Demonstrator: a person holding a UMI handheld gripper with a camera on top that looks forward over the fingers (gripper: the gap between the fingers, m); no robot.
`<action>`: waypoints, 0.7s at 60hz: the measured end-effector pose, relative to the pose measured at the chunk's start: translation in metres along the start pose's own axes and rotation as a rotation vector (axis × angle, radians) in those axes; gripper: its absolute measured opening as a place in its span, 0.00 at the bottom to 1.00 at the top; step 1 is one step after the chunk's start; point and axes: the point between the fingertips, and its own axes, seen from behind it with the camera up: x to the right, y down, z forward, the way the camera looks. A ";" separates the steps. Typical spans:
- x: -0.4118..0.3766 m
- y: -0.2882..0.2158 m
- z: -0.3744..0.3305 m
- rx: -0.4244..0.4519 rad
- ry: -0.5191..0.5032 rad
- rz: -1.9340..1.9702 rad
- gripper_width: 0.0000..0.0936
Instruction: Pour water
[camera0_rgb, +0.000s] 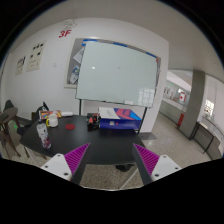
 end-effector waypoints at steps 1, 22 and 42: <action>0.000 0.001 0.000 -0.002 0.001 -0.002 0.90; -0.068 0.115 0.003 -0.125 -0.036 -0.046 0.90; -0.295 0.148 0.050 -0.138 -0.213 0.020 0.91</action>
